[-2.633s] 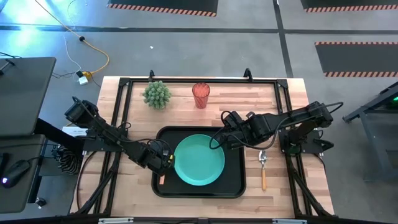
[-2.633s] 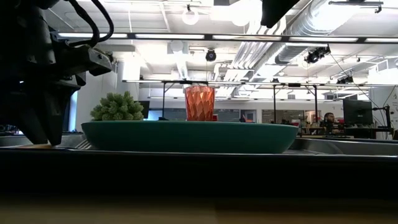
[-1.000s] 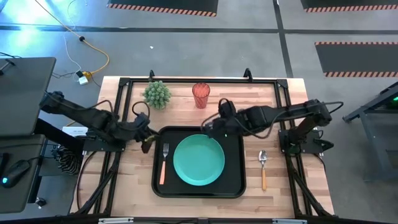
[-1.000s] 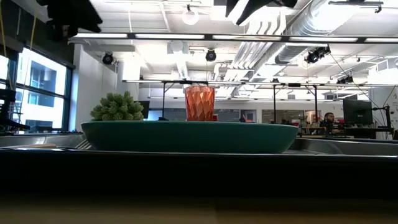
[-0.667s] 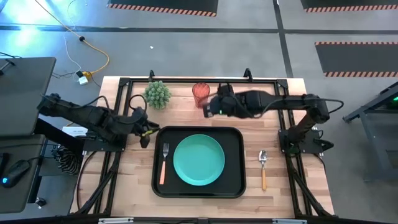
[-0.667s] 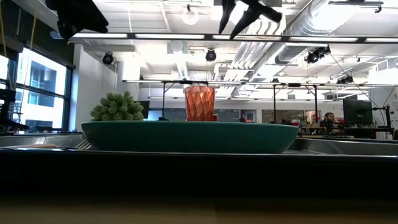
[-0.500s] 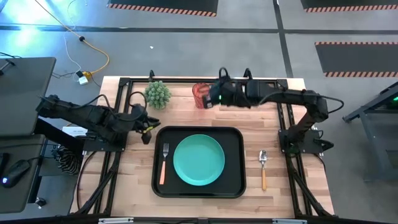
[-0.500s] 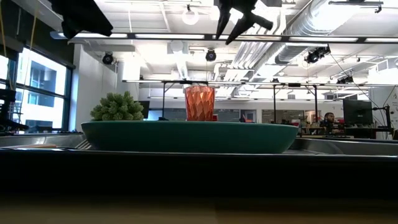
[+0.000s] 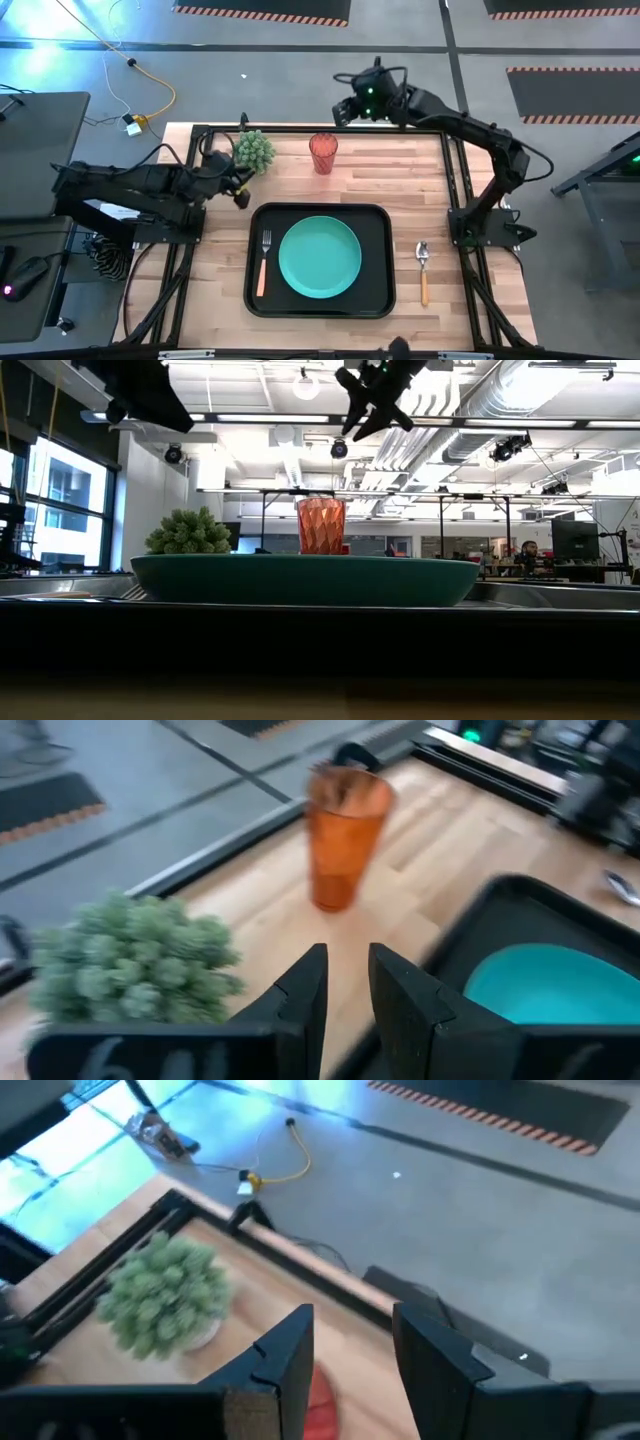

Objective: Pick and place plate/cup/fork/spoon on tray
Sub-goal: Put the red cup on the black tray to the top right of the green plate

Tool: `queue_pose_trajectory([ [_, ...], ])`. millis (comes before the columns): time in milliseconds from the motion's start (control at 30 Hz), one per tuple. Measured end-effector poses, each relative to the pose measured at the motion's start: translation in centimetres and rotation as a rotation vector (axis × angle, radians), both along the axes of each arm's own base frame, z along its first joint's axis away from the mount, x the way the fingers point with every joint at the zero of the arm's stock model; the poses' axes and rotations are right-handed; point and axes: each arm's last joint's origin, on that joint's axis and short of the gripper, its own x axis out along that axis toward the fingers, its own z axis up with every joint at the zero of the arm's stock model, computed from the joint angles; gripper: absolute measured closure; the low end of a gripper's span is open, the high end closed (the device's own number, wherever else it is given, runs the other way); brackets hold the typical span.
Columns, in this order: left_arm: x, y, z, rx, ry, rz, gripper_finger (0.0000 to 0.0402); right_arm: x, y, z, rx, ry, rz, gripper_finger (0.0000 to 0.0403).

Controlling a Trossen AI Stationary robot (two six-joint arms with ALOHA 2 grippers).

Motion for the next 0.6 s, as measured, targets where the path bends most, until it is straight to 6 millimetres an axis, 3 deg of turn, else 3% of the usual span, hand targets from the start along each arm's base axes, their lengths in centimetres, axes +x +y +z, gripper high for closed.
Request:
queue_pose_trajectory([
  [267,0.1,1.6,0.4,0.05,-0.016,0.106,0.0337,0.4,-3.4,-2.8,0.107,0.03,0.029,0.0273],
  [600,-0.2,3.2,0.4,0.051,-0.018,0.21,0.0335,1.9,-3.7,-5.6,0.215,0.076,0.114,0.0273],
])
